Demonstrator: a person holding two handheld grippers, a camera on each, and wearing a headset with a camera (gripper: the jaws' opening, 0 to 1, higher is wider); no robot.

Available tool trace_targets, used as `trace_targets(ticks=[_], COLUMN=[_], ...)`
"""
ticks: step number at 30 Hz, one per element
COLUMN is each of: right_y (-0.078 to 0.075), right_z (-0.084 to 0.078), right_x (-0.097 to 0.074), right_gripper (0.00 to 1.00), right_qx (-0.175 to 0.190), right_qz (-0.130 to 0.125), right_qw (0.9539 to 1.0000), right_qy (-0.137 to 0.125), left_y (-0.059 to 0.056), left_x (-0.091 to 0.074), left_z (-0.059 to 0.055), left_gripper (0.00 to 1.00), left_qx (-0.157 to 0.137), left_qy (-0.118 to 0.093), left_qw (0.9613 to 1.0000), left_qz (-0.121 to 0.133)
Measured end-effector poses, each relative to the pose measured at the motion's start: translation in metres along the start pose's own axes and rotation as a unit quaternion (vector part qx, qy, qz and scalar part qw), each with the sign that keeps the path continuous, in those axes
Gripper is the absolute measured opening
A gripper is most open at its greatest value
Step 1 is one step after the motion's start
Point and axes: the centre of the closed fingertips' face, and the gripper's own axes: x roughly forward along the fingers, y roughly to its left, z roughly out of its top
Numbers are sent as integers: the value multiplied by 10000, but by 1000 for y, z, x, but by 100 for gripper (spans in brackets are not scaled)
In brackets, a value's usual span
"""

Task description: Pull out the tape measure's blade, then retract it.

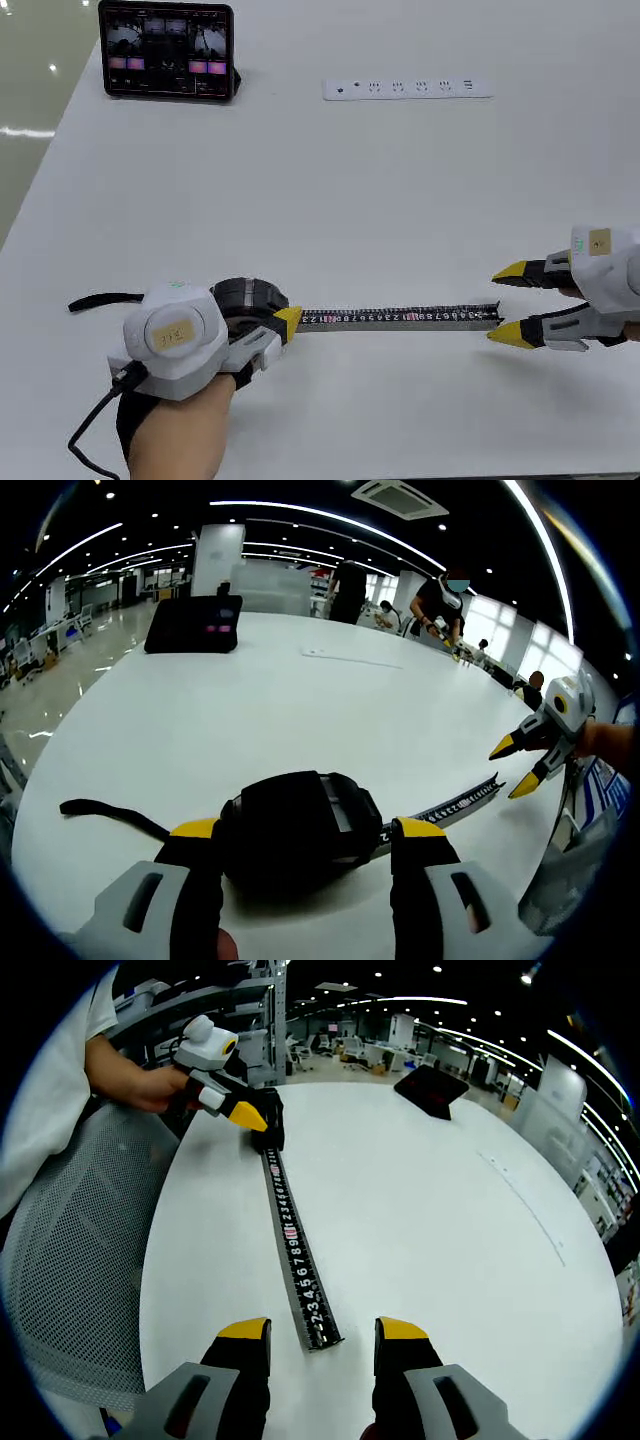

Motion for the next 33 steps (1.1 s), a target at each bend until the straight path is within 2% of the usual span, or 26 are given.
trace_targets(ticks=[6, 10, 13, 33], right_y=[0, 0, 1, 2], right_z=[-3, -4, -6, -14], right_x=[3, 5, 7, 14], right_gripper=[36, 34, 33, 21], right_qx=[-94, -133, -207, -413], right_qz=[126, 205, 253, 605], right_qw=[9998, 9995, 9991, 9957], right_qy=[123, 182, 259, 560], left_y=[2, 4, 3, 4], left_x=[2, 3, 3, 3], left_z=[-2, -2, -3, -3], left_gripper=[62, 61, 61, 61], left_qx=[-50, -203, -113, -167], left_qy=[32, 19, 53, 55], left_qw=[10000, 9998, 9999, 9998], left_qz=[41, 44, 88, 54])
